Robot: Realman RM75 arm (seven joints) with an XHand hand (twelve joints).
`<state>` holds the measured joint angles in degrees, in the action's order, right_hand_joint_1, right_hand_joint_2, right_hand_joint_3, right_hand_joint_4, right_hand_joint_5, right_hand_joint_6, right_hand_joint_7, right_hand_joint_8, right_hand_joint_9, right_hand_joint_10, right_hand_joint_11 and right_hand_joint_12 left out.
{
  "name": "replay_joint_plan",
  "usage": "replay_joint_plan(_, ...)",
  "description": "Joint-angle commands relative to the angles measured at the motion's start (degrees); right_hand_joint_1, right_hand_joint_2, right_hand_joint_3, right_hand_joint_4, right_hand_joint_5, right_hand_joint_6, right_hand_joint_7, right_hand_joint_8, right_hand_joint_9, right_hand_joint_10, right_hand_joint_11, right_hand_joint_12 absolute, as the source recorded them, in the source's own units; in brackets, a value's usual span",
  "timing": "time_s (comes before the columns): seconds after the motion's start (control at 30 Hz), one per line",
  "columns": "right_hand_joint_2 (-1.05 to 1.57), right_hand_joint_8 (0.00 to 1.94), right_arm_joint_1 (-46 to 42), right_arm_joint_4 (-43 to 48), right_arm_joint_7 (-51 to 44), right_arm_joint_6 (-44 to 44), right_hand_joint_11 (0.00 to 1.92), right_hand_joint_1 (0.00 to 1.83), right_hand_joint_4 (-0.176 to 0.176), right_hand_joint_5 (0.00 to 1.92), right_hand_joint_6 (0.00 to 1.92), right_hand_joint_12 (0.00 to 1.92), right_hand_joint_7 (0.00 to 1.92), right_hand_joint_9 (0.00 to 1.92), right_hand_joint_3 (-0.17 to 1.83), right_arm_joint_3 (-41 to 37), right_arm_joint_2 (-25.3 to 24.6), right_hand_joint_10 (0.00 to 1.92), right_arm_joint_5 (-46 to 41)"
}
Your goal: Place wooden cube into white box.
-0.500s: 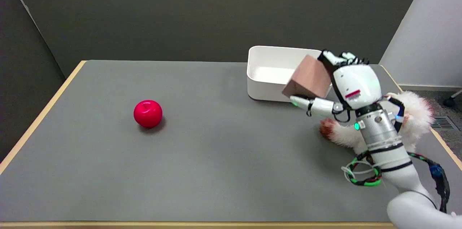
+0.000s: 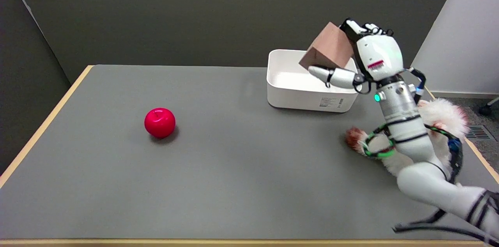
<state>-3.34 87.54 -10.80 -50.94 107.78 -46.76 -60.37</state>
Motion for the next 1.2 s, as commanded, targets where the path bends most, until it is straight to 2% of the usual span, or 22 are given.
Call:
replay_joint_plan(0.03,1.16,1.37,27.2,-21.57,6.37,7.62,0.51,1.18,-0.132,0.59,1.49,1.92,0.87,0.8,0.21,13.29,-7.21,1.28,-11.66)
replay_joint_plan(0.13,1.11,1.33,28.86,-21.92,6.06,8.95,0.52,1.19,-0.135,0.61,1.47,1.92,0.89,0.78,0.27,13.66,-7.31,1.28,-11.87)
replay_joint_plan(0.4,1.12,1.33,29.9,-24.21,5.81,11.9,0.52,1.2,-0.151,0.6,1.47,1.92,0.9,0.79,0.26,13.87,-7.63,1.27,-13.92)
replay_joint_plan(0.73,1.14,1.34,25.62,-23.08,6.37,11.56,0.53,1.2,-0.153,0.59,1.48,1.92,0.9,0.79,0.23,12.63,-7.87,1.28,-14.66)
replay_joint_plan(0.77,1.14,1.33,25.18,-22.81,6.37,11.77,0.5,1.17,-0.156,0.6,1.49,1.92,0.88,0.78,0.24,12.15,-7.87,1.28,-14.66)
replay_joint_plan(0.8,1.15,1.29,24.58,-22.31,6.37,12.07,0.39,1.09,-0.167,0.61,1.52,1.92,0.84,0.76,0.29,11.54,-7.81,1.32,-14.66)
replay_joint_plan(0.83,1.12,1.22,23.91,-21.79,6.37,12.21,0.29,1.0,-0.174,0.6,1.47,1.91,0.78,0.72,0.39,11.0,-7.72,1.33,-14.66)
replay_joint_plan(0.9,0.79,0.83,22.87,-21.06,6.37,11.89,0.23,0.72,-0.151,0.35,0.78,1.79,0.61,0.54,0.9,10.85,-7.5,1.16,-14.33)
replay_joint_plan(0.97,0.67,0.47,21.81,-20.4,6.37,11.44,0.11,0.49,-0.088,0.17,0.42,1.24,0.31,0.25,0.95,10.84,-7.47,0.8,-14.2)
replay_joint_plan(1.03,0.65,0.41,20.76,-19.81,6.37,10.7,0.01,0.47,-0.059,0.11,0.37,1.12,0.24,0.17,0.96,10.76,-7.47,0.74,-14.27)
replay_joint_plan(1.1,0.62,0.38,19.58,-19.06,6.44,9.81,0.0,0.51,-0.059,0.06,0.33,0.98,0.15,0.07,0.97,10.76,-7.54,0.67,-14.42)
replay_joint_plan(1.2,0.66,0.3,18.58,-18.13,7.61,8.85,0.0,0.51,-0.056,0.07,0.29,0.87,0.15,0.04,0.88,10.76,-7.55,0.63,-13.9)
